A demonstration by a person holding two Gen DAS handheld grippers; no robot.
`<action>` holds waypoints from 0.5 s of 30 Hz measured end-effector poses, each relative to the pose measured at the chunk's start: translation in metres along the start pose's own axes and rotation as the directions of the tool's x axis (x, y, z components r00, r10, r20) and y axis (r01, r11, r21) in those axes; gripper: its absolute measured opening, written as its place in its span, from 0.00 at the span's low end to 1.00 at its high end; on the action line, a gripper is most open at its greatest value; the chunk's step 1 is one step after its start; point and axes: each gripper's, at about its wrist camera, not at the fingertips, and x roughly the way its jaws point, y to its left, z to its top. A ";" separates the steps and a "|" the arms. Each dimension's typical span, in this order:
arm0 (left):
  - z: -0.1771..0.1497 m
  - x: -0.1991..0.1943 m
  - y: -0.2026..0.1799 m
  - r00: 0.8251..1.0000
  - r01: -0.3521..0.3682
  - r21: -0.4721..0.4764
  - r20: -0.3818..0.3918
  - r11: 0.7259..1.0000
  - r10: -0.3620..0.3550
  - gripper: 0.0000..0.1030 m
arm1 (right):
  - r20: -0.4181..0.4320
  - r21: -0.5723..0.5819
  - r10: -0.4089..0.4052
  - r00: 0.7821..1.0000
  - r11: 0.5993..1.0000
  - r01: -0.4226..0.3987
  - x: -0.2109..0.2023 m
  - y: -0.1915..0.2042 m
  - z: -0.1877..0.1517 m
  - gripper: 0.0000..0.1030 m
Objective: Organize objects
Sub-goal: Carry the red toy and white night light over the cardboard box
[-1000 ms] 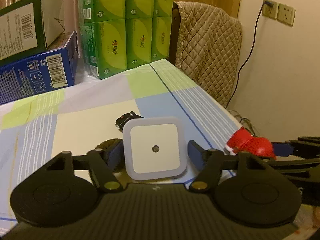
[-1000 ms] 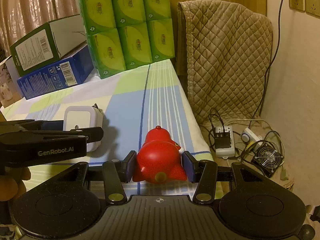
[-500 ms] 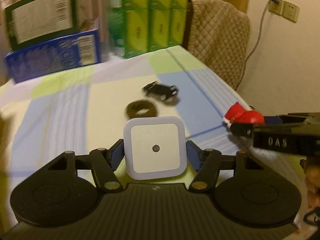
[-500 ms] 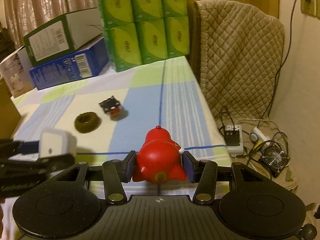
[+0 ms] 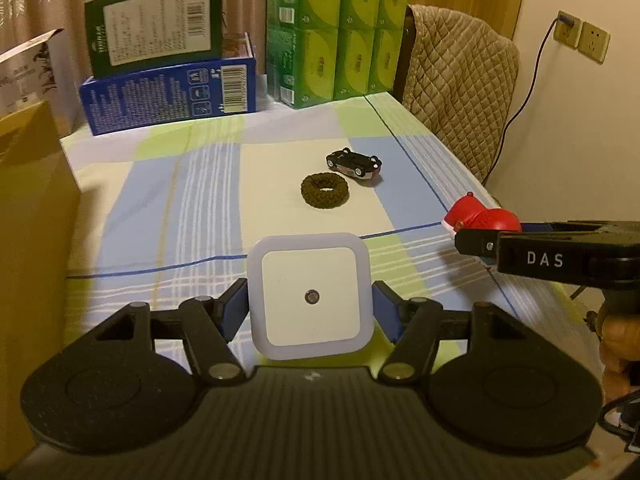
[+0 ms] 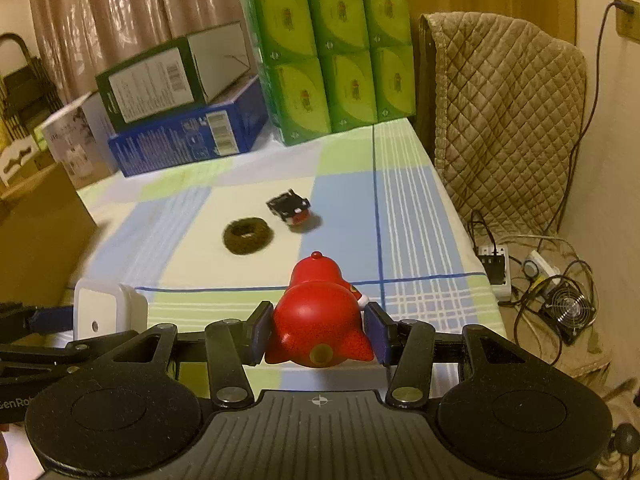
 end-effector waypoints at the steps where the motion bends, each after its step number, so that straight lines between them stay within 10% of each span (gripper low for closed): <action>1: 0.000 -0.007 0.001 1.000 -0.002 -0.004 0.003 1.000 0.002 0.59 | 0.002 0.008 0.002 1.000 1.000 -0.002 -0.005 0.002 0.000 0.45; 15: -0.008 -0.107 0.018 0.998 -0.039 -0.035 0.045 0.999 0.041 0.59 | 0.055 0.011 0.054 0.997 0.998 -0.055 -0.094 0.065 -0.007 0.45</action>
